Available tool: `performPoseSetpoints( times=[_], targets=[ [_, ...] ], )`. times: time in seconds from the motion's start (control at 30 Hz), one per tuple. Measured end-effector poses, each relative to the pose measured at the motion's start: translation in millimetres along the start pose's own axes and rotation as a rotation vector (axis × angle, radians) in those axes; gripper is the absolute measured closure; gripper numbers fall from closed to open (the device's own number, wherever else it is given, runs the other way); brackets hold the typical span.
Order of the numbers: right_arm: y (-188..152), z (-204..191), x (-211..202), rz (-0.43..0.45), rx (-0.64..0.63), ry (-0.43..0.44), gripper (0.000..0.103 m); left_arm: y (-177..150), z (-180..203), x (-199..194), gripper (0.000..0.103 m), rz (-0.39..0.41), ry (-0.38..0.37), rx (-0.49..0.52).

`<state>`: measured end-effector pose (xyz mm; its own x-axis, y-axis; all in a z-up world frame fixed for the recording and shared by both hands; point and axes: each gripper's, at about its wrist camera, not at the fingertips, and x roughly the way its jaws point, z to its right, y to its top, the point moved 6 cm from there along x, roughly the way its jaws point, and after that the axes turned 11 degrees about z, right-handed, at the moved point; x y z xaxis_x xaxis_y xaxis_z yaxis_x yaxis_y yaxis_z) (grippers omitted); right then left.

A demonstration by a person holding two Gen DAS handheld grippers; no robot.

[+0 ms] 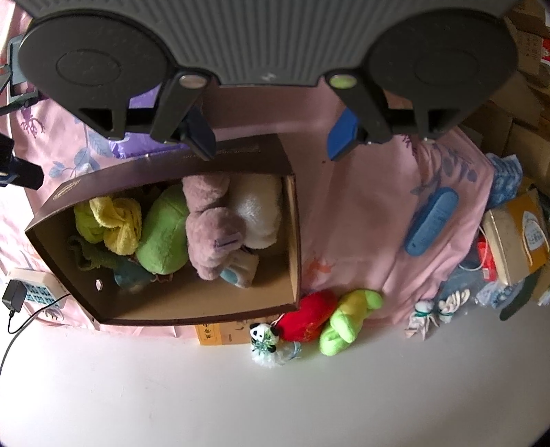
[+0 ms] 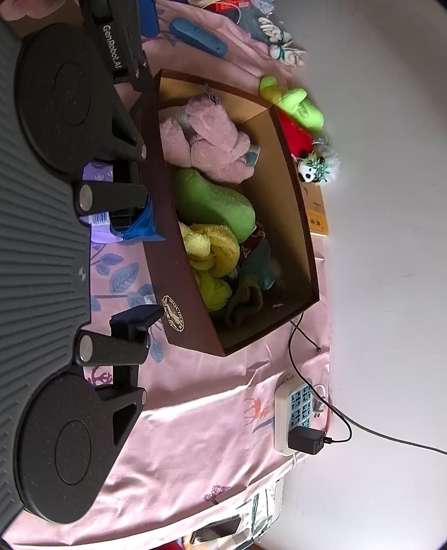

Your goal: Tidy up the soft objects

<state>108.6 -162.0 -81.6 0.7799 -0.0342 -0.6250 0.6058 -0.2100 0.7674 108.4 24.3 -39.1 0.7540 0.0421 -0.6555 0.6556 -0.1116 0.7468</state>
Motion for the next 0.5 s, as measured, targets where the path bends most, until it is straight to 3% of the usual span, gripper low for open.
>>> performPoseSetpoints(
  times=[0.5],
  targets=[
    [-2, 3, 24, -0.050, 0.008, -0.023, 0.078, 5, 7, 24, 0.032, -0.014, -0.036, -0.015]
  ],
)
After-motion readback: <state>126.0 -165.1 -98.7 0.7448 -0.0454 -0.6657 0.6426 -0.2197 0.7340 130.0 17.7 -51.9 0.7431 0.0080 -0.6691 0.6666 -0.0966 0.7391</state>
